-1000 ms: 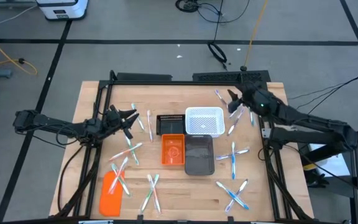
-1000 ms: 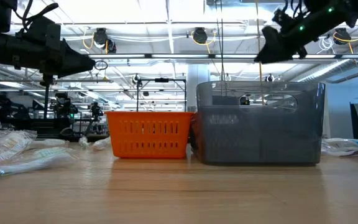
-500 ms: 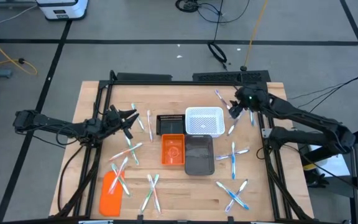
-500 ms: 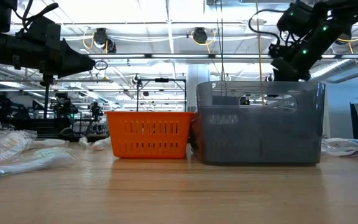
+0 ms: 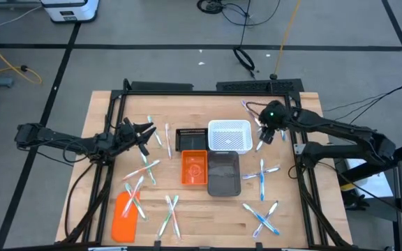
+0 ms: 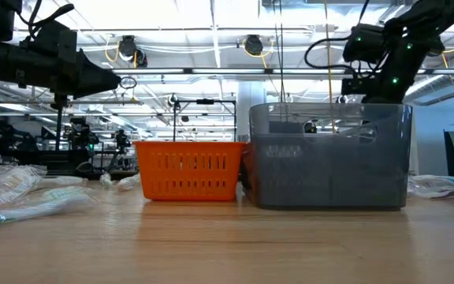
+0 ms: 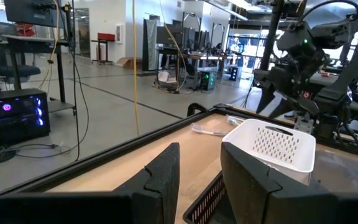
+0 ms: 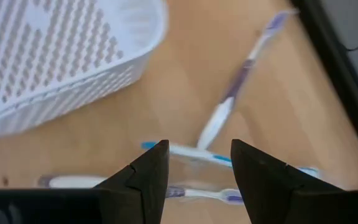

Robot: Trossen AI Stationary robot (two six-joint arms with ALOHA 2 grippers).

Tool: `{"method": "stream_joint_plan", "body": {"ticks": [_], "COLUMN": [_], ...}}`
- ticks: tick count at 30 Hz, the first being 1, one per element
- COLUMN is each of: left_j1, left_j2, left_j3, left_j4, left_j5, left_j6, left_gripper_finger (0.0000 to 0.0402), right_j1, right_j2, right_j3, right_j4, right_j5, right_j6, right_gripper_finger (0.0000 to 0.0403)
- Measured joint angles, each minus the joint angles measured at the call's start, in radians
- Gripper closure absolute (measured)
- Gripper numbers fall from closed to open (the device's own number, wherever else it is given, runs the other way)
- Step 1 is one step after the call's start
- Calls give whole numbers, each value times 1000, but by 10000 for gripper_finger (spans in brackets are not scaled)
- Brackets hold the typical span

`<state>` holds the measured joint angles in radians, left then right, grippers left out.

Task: Pick & Place Toothbrushes
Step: Put the blue toothbrush into the orange bin

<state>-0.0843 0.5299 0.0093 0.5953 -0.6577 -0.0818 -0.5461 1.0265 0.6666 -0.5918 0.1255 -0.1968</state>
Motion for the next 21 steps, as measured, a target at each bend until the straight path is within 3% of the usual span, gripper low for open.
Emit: {"method": "stream_joint_plan", "body": {"ticks": [14,21], "left_j1": [0,0], "left_j2": [0,0], "left_j3": [0,0], "left_j4": [-1,-1], "left_j5": [0,0], "left_j6": [9,9], "left_gripper_finger": [284,284], "right_j1": [93,93], "right_j2": [176,217], "right_j3": [0,0], "right_j4": [-11,39], "right_j5": [9,83], "right_j6": [-132,-184], "right_gripper_finger": [243,243]}}
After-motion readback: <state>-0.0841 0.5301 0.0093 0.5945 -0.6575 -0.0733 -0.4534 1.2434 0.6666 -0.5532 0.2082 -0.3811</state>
